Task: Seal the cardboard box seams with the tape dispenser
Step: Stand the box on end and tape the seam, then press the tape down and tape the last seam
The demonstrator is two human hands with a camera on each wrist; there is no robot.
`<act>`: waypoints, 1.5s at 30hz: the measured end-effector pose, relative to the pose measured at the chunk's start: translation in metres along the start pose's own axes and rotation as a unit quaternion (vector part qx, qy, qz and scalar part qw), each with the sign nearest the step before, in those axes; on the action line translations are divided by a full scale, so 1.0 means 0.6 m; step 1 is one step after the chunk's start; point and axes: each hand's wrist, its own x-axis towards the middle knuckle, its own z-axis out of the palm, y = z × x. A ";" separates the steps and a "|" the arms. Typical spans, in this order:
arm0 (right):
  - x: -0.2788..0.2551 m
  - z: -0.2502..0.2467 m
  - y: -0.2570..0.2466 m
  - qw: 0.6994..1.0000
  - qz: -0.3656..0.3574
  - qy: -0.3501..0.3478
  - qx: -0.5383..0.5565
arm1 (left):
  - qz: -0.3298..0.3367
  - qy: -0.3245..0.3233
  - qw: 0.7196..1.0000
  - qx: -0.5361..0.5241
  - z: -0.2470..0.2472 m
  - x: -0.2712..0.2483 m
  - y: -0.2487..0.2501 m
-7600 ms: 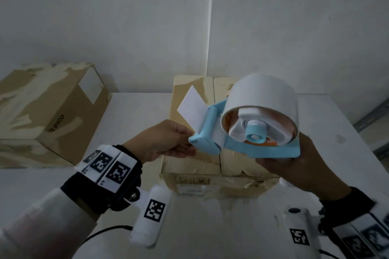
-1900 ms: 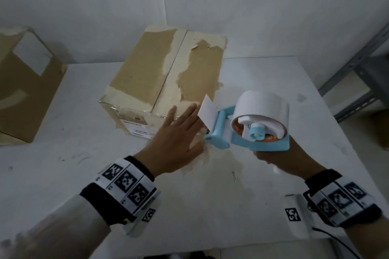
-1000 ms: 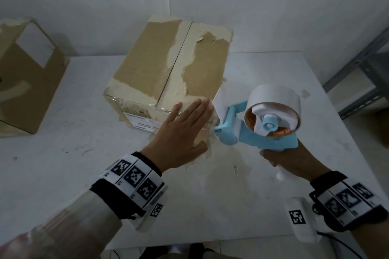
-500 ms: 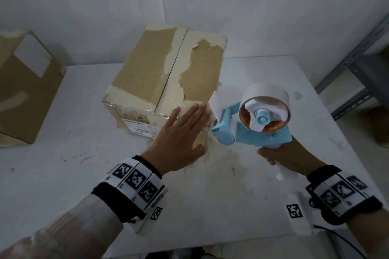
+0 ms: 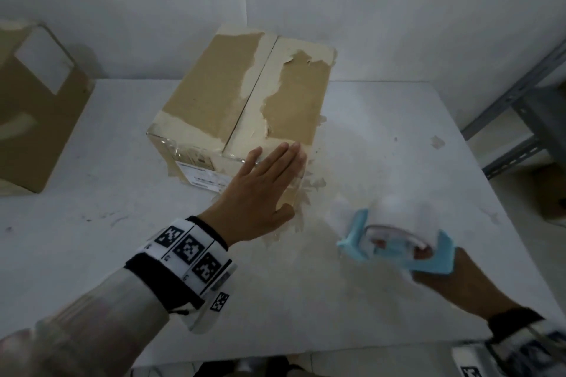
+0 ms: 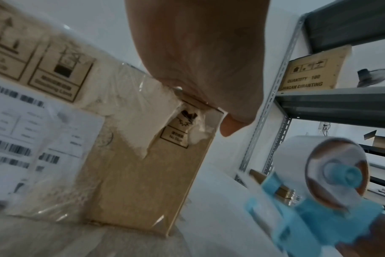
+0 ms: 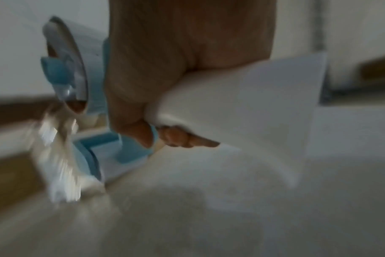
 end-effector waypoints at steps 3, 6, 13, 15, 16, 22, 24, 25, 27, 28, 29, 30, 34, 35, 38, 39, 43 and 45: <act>0.017 -0.007 0.001 0.998 0.001 0.063 -0.005 | 0.000 -0.017 0.999 -0.033 0.000 0.002 0.005; 0.041 0.006 -0.012 0.993 -0.010 0.108 -0.042 | -0.002 -0.040 0.999 -0.036 -0.006 0.002 0.004; 0.091 0.080 -0.016 0.974 -0.025 0.180 -0.139 | -0.027 -0.007 0.978 -0.207 -0.048 0.014 -0.010; 0.104 0.099 -0.010 0.967 -0.009 0.184 -0.178 | -0.034 0.012 0.963 -0.267 -0.061 0.013 -0.024; 0.108 0.106 -0.009 0.966 0.002 0.181 -0.182 | -0.026 0.029 0.961 -0.272 -0.067 0.012 -0.035; 0.118 0.126 -0.026 0.969 0.065 0.162 -0.173 | -0.011 0.084 0.983 -0.164 -0.065 -0.022 -0.121; 0.115 0.116 -0.034 0.968 0.089 0.132 -0.193 | -0.021 0.085 0.985 -0.148 -0.063 -0.039 -0.154; 0.111 0.108 -0.041 0.964 0.108 0.117 -0.212 | -0.026 0.084 0.986 -0.140 -0.063 -0.047 -0.170; 0.097 0.090 -0.063 0.958 0.122 0.131 -0.224 | -0.045 0.074 0.988 -0.126 -0.063 -0.061 -0.197; 0.091 0.085 -0.081 0.958 0.103 0.167 -0.208 | -0.055 0.063 0.989 -0.122 -0.063 -0.066 -0.210; 0.086 0.083 -0.103 0.958 0.069 0.211 -0.179 | -0.058 0.051 0.990 -0.119 -0.063 -0.070 -0.221; 0.082 0.086 -0.129 0.956 0.017 0.256 -0.143 | -0.055 0.039 0.991 -0.119 -0.063 -0.072 -0.231; 0.091 0.137 -0.259 0.912 -0.256 0.315 -0.065 | -0.022 0.022 0.995 -0.098 -0.056 -0.067 -0.248; 0.098 0.156 -0.288 0.898 -0.312 0.300 -0.072 | -0.012 0.023 0.996 -0.090 -0.053 -0.064 -0.249; 0.118 0.213 -0.356 0.871 -0.397 0.273 -0.095 | 0.008 0.024 0.997 -0.068 -0.045 -0.054 -0.255; 0.124 0.229 -0.373 0.872 -0.393 0.273 -0.101 | 0.011 0.024 0.997 -0.067 -0.042 -0.051 -0.257; 0.148 0.270 -0.403 0.895 -0.336 0.256 -0.142 | 0.026 0.034 0.996 -0.074 -0.032 -0.047 -0.258; 0.153 0.278 -0.401 0.894 -0.315 0.267 -0.177 | 0.044 0.059 0.996 -0.044 -0.022 -0.050 -0.262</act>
